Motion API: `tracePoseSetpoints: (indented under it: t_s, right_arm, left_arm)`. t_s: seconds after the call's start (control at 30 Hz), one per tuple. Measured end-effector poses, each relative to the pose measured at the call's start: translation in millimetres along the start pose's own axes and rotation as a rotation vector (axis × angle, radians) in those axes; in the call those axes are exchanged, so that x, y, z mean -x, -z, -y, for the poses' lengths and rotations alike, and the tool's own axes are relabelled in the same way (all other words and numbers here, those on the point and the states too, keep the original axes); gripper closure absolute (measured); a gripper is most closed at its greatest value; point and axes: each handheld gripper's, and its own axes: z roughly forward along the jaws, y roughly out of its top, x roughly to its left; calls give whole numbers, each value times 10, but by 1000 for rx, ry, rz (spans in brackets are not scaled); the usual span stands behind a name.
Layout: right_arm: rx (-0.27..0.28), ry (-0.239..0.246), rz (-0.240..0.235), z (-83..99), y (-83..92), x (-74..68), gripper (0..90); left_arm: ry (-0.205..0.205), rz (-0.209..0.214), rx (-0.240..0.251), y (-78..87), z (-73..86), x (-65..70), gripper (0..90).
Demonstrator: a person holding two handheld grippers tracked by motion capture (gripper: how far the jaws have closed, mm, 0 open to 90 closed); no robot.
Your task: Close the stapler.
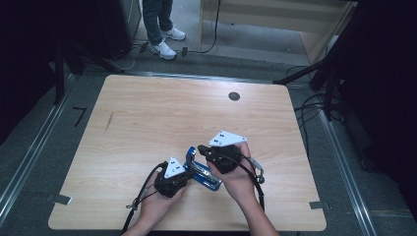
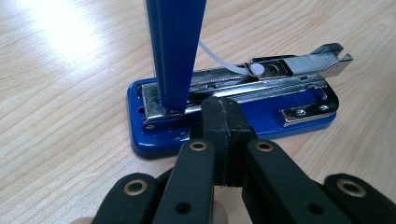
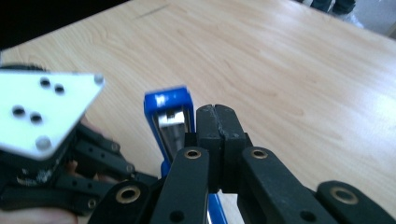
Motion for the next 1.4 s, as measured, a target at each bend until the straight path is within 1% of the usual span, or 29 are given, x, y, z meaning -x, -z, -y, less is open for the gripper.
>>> tracePoseSetpoints:
  t_s: [0.13, 0.17, 0.27, 0.37, 0.5, 0.6, 0.67, 0.83, 1.0, 1.17, 1.23, 1.37, 1.4]
  right_arm:
    - [21, -2, 6, -88, 3, 12, 900]
    - [21, -10, 8, -104, 0, 14, 900]
    - [29, -8, 9, -153, -16, 9, 900]
    - [50, -11, 10, -197, -35, -4, 900]
    - [78, -11, 3, -236, -56, -29, 900]
    - [81, -5, -7, -263, -57, -51, 900]
    - [92, 2, -17, -273, -48, -66, 900]
    - [76, 12, -38, -260, -68, -80, 900]
    - [67, 20, -41, -213, -63, -100, 900]
    - [68, 24, -36, -189, -3, -89, 900]
    - [61, 27, -39, -172, 12, -83, 900]
    - [67, 31, -44, -145, 39, -78, 900]
    - [59, 32, -43, -134, 42, -77, 900]
  left_arm:
    - [0, 1, -1, 1, 0, -2, 900]
    - [-3, -1, -1, 1, -1, 1, 900]
    - [-3, -1, -1, 1, -1, 0, 900]
    - [-2, -1, -2, 2, -2, -4, 900]
    - [-3, -2, -2, 1, -1, -3, 900]
    - [0, 0, -1, 0, -1, -5, 900]
    - [-5, -5, -1, 0, 0, 3, 900]
    - [-1, -1, 0, -1, -1, -1, 900]
    - [-2, 0, 0, 0, 0, -2, 900]
    - [-1, 0, 0, 0, 0, -2, 900]
    - [-3, 0, 1, -2, -1, 0, 900]
    - [-4, 1, -1, -1, -2, 0, 900]
    - [-4, 1, 0, -2, -2, 0, 900]
